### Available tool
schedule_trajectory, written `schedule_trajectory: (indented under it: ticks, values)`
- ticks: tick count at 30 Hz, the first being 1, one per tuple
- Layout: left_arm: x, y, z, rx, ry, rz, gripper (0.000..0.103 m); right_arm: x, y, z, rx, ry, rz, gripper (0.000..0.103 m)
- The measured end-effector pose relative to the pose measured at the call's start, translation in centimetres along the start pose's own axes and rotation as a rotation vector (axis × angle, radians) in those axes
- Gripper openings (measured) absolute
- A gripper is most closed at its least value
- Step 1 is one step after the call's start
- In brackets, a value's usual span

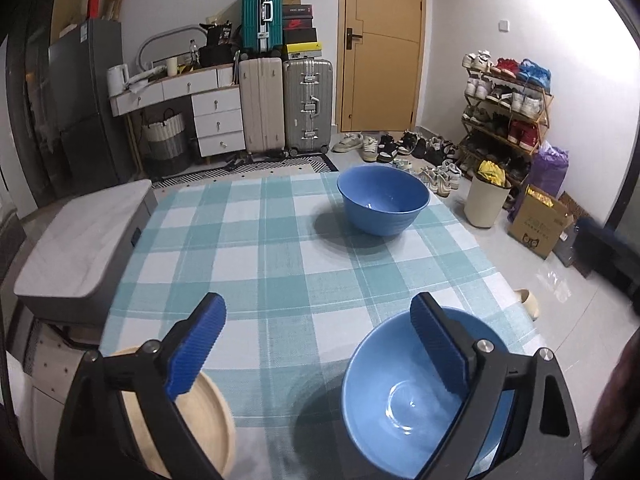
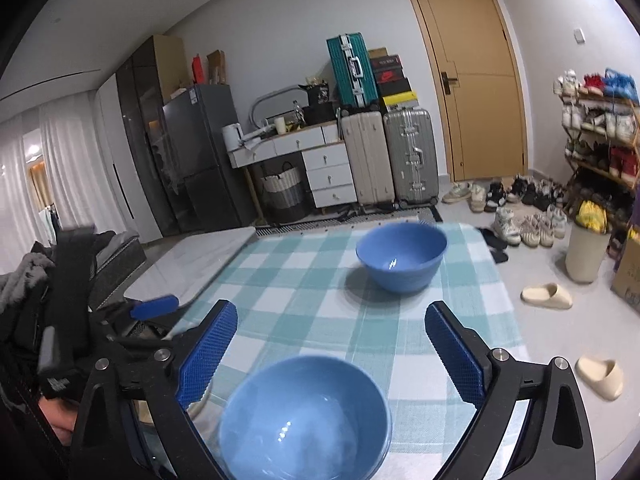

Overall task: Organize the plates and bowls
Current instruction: 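Raise both grippers and move them toward the remaining dark blue bowl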

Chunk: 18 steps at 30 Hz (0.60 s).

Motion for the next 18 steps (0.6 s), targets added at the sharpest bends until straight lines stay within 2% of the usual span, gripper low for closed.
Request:
schedule_trajectory:
  ticks: [3, 8, 11, 12, 14, 18]
  values:
    - [1.3, 1.0, 0.6, 0.003, 0.008, -0.021, 0.094, 2.0, 2.2, 1.2, 0.015, -0.017, -0.033, 0.097]
    - [4.0, 3.6, 1.4, 0.057, -0.072, -0.095, 0.095, 3.1, 4.6, 2.6, 0.039, -0.125, -0.008, 0.099]
    - [4.9, 5.1, 2.1, 0.058, -0.072, -0.113, 0.096, 3.4, 5.9, 3.4, 0.023, -0.116, 0.019, 0.099]
    - [5.1, 5.5, 2.2, 0.053, -0.08, -0.112, 0.1, 3.7, 6.4, 3.7, 0.021, -0.109, 0.019, 0.099]
    - [5.2, 6.5, 2.6, 0.055, -0.092, -0.123, 0.101, 4.1, 7.6, 4.4, 0.044, -0.114, -0.001, 0.099]
    - [4.0, 8.5, 3.6, 0.043, -0.056, -0.126, 0.103, 3.8, 8.9, 5.1, 0.072, -0.117, 0.008, 0.099]
Point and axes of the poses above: each gripper's, at about its wrist camera, not at the fingertips, and x roughly against the way its jaws point, z to its left, y to its top, the point moved 10 cm from there along -x, roughly the way its jaws point, and after that the axes turned 13 degrees about -x, right-handed, at the moved point
